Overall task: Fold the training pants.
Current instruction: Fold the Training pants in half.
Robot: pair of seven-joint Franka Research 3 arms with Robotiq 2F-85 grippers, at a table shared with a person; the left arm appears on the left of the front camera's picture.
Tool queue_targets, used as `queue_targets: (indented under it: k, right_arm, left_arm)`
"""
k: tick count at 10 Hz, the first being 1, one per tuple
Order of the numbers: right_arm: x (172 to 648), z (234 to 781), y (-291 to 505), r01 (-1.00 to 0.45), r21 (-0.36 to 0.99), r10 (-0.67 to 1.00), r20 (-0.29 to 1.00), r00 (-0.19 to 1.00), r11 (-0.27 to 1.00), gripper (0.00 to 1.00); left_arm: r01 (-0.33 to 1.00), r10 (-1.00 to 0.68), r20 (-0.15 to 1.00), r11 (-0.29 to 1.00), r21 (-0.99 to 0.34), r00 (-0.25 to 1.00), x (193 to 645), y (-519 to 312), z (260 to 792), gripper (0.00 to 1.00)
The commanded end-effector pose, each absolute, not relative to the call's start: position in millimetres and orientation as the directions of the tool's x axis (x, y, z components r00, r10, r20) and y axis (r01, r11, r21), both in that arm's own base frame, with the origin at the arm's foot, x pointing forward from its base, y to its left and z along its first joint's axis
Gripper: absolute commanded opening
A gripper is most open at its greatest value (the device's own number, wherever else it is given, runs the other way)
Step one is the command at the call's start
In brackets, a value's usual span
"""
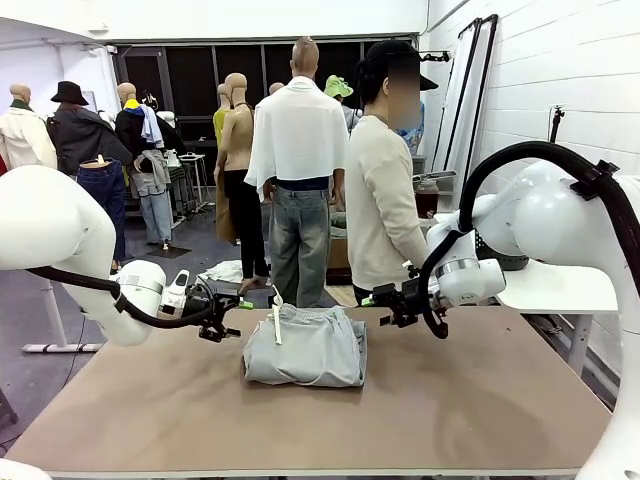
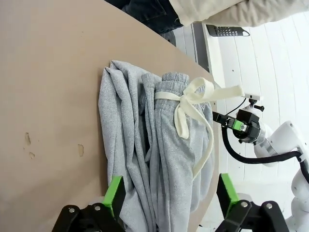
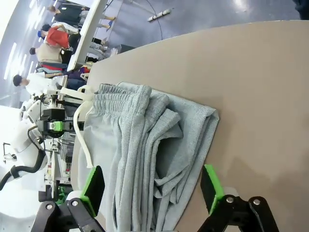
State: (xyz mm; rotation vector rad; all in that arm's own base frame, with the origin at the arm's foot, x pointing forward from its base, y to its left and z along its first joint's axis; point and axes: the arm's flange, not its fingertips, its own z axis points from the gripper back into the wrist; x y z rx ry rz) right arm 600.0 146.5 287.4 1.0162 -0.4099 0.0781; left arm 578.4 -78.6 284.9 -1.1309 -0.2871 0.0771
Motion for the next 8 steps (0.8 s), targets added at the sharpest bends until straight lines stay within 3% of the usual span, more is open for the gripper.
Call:
queue_targets:
  k: [1, 8]
  right_arm:
    - [600.8, 283.3, 144.0, -0.243, 0.809, -0.129, 0.363, 0.923, 0.535, 1.00]
    - [600.8, 283.3, 144.0, -0.243, 0.809, -0.129, 0.363, 0.923, 0.535, 1.00]
  left_arm:
    - [0.078, 0.212, 0.183, 0.423, -0.903, 0.960, 578.8, -76.3, 283.0, 1.00]
    - [0.078, 0.212, 0.183, 0.423, -0.903, 0.960, 578.8, -76.3, 283.0, 1.00]
